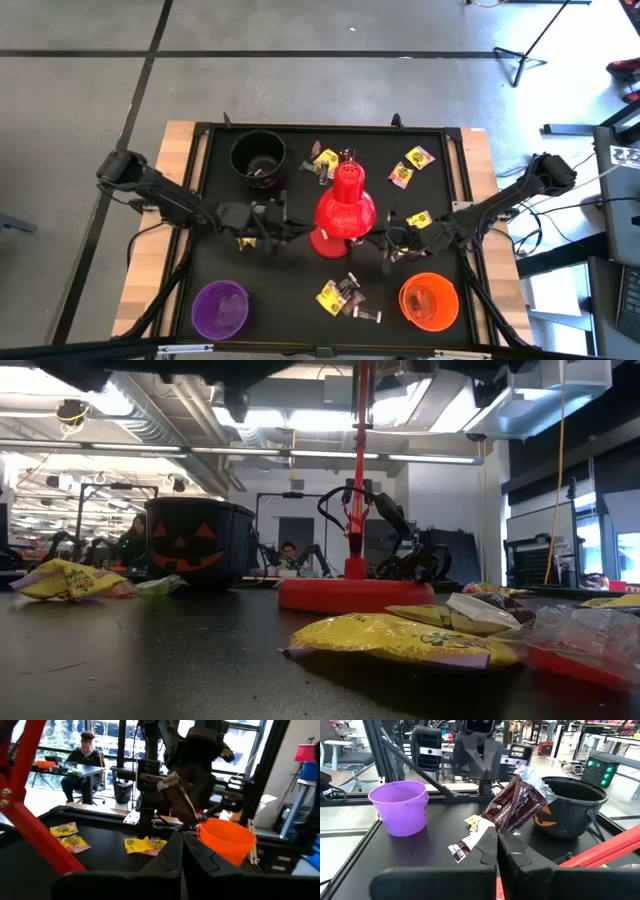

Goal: Organize candy in baskets
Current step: Put the brown chocolate bar into the black bucket

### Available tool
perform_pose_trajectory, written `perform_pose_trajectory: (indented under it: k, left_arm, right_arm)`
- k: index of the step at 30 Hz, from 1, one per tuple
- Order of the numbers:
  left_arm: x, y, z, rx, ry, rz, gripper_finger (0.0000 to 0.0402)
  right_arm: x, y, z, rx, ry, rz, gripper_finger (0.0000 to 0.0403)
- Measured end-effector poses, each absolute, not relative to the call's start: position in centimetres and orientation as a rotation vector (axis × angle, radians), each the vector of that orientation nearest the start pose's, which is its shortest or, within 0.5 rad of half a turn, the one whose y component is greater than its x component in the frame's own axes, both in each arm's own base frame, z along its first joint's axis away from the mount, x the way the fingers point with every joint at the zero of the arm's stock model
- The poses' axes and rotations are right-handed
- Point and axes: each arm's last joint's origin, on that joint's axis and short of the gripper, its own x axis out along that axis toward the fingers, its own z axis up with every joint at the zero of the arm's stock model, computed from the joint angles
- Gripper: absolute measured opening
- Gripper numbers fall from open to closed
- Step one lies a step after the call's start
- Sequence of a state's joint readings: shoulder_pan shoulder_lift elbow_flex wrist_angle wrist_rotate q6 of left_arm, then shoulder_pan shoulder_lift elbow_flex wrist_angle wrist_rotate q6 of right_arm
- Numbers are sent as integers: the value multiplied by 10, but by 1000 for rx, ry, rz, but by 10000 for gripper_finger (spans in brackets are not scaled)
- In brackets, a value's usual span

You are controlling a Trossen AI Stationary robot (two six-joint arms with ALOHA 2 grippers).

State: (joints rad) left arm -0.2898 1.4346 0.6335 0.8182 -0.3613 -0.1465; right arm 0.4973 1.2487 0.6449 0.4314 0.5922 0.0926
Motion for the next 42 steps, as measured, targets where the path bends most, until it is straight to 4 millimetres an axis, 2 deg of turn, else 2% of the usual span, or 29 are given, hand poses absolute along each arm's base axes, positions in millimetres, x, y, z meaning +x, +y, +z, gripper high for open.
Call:
perform_pose_trajectory:
  k: [7,13,22,27,33,42]
  left_arm:
    - [314,-76,231,-124,1,56,0]
    - [328,-77,229,-130,52,0,12]
    - [329,-78,230,-154,40,2,119]
    - [329,-75,231,-198,22,100,162]
    - [329,-71,233,-240,-8,145,182]
    - [331,-62,234,-307,-21,157,185]
  right_arm:
    - [243,114,243,-13,147,-101,0]
    - [244,114,242,-17,147,-101,0]
    - [244,114,243,-16,142,-102,0]
    - [244,114,243,-12,133,-120,0]
    - [244,112,243,-21,131,-160,0]
    - [245,112,242,-47,136,-181,0]
